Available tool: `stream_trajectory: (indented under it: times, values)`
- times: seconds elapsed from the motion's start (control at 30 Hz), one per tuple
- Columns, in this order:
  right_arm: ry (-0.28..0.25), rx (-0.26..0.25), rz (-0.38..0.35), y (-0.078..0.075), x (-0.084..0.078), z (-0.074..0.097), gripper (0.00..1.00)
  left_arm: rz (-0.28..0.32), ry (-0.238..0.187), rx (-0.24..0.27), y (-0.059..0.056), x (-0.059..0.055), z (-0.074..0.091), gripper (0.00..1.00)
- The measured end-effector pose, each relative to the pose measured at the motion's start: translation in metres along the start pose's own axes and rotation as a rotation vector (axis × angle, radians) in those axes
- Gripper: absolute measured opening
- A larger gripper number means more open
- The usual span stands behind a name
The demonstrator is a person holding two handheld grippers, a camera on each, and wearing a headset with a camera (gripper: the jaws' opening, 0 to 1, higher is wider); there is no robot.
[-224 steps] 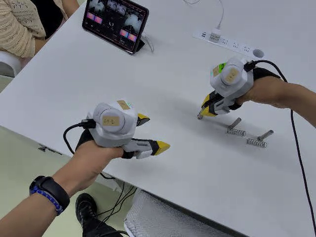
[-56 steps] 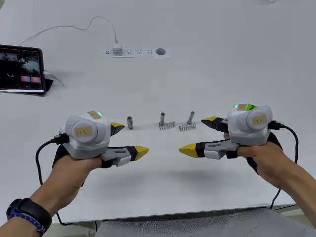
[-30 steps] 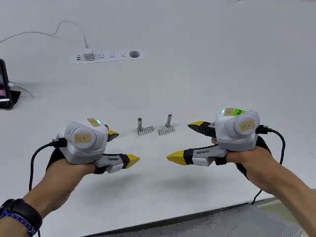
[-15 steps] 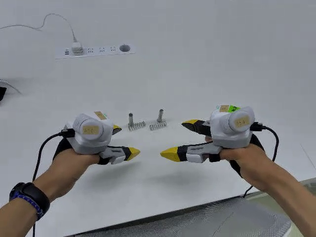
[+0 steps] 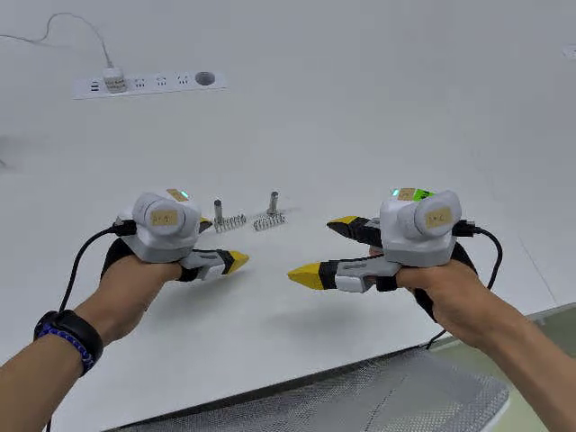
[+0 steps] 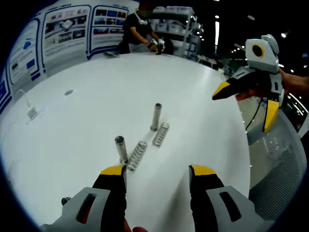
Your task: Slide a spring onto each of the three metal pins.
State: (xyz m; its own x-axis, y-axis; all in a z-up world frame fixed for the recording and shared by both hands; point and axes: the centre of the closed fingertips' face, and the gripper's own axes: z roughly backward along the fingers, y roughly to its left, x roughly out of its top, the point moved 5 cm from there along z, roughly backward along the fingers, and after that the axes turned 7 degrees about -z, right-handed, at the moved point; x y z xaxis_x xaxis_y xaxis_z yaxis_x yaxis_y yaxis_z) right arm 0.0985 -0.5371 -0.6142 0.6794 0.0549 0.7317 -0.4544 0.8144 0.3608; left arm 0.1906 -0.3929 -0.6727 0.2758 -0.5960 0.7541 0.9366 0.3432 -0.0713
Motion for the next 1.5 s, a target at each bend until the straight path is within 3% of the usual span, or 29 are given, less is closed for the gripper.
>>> stream_trajectory:
  times: [0.5,0.67,0.77,0.93,1.03,1.13,1.33,1.37,1.4,1.5]
  values:
    - [0.001,-0.009,-0.017,-0.006,0.0,0.002,0.7,0.054,-0.006,-0.006,0.004,-0.002,-0.011,0.52]
    - [0.001,-0.007,-0.022,-0.006,0.0,0.002,0.7,0.041,0.001,-0.019,-0.003,-0.004,-0.01,0.48]
    - [0.001,-0.002,-0.024,-0.005,-0.001,0.0,0.7,0.003,0.003,-0.041,-0.013,-0.004,-0.01,0.44]
    - [0.004,0.001,-0.023,-0.004,-0.002,-0.002,0.69,0.008,0.023,-0.009,-0.01,-0.007,-0.016,0.43]
    - [0.002,0.002,-0.024,-0.004,0.0,-0.002,0.69,-0.001,0.024,0.029,-0.006,-0.006,-0.02,0.35]
    - [0.0,0.001,-0.022,-0.004,0.001,0.0,0.69,-0.005,0.017,0.029,-0.008,-0.003,-0.022,0.31]
    - [-0.002,-0.002,-0.025,-0.006,0.001,0.002,0.68,-0.062,0.046,0.055,-0.009,-0.006,-0.028,0.18]
    - [-0.003,-0.002,-0.026,-0.006,0.001,0.002,0.67,-0.094,0.036,0.079,-0.007,-0.004,-0.028,0.16]
    - [-0.004,-0.002,-0.026,-0.005,0.0,0.002,0.67,-0.081,0.056,0.076,-0.009,-0.006,-0.026,0.13]
    - [-0.004,0.001,-0.026,-0.004,0.0,0.002,0.67,-0.093,0.058,0.079,-0.005,-0.004,-0.026,0.11]
